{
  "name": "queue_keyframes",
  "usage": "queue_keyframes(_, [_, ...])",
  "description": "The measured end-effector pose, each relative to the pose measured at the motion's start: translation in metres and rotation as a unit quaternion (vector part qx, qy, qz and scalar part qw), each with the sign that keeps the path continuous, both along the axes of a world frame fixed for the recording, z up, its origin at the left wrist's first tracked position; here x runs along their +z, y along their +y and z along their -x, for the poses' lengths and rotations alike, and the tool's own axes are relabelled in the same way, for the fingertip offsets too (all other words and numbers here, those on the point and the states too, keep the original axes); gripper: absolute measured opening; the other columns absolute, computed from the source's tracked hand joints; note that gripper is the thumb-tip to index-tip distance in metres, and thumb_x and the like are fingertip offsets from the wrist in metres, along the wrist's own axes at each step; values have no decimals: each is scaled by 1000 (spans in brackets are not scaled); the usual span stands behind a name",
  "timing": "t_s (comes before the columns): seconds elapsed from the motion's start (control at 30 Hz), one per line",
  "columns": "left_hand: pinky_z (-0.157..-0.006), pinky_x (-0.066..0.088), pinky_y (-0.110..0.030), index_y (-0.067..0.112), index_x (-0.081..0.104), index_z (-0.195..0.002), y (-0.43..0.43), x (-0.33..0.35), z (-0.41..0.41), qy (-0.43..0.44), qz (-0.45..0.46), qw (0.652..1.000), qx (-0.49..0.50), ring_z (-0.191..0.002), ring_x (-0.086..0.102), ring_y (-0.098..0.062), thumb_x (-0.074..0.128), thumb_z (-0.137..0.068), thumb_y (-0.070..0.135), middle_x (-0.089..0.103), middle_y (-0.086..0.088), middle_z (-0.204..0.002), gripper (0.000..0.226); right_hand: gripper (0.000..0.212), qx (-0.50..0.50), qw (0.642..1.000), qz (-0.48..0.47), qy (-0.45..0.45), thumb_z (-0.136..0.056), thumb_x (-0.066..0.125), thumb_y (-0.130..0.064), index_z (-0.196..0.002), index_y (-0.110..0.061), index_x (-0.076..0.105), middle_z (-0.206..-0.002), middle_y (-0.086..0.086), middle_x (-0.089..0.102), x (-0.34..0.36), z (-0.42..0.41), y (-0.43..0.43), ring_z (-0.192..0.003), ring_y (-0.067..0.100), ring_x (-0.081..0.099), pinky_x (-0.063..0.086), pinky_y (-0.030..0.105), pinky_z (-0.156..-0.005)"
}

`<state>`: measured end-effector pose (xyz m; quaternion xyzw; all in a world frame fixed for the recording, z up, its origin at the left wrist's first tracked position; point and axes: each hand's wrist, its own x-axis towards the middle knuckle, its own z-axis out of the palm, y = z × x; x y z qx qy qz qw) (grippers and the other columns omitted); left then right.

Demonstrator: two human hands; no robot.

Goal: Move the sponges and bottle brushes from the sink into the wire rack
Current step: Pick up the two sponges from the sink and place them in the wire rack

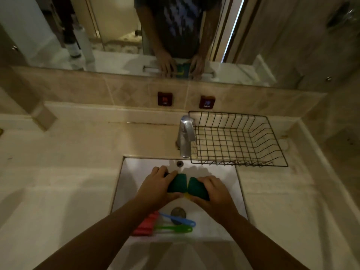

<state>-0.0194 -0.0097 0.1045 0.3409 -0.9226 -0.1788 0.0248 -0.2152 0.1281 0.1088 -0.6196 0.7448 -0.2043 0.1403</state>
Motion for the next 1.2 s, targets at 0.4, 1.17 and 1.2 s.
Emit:
queue_keyframes(0.4, [-81, 38, -27, 34, 39, -142, -21, 71, 5, 61, 66, 995, -31, -99, 31, -8, 44, -74, 80, 47, 4, -115, 83, 80, 8, 996, 58, 62, -73, 63, -69, -141, -42, 30, -133, -14, 50, 73, 15, -20, -120, 5, 40, 30, 27, -97])
queue_keyframes(1.17, [-92, 45, -30, 34, 45, -140, -13, 101, 90, 90, 93, 989, -71, -112, 43, -15, 45, -77, 79, 51, 3, -126, 77, 68, 4, 993, 78, 92, -78, 59, -64, -137, -33, 45, -131, -10, 51, 93, 98, -4, -114, 3, 41, 35, 23, -93])
queue_keyframes(1.2, [-91, 45, -30, 34, 45, -139, -13, 100, 98, 87, 93, 989, -74, -112, 44, -15, 45, -77, 78, 52, 2, -125, 76, 69, 8, 992, 75, 97, -78, 58, -64, -137, -32, 46, -131, -9, 52, 93, 106, -5, -115, 5, 42, 34, 24, -94])
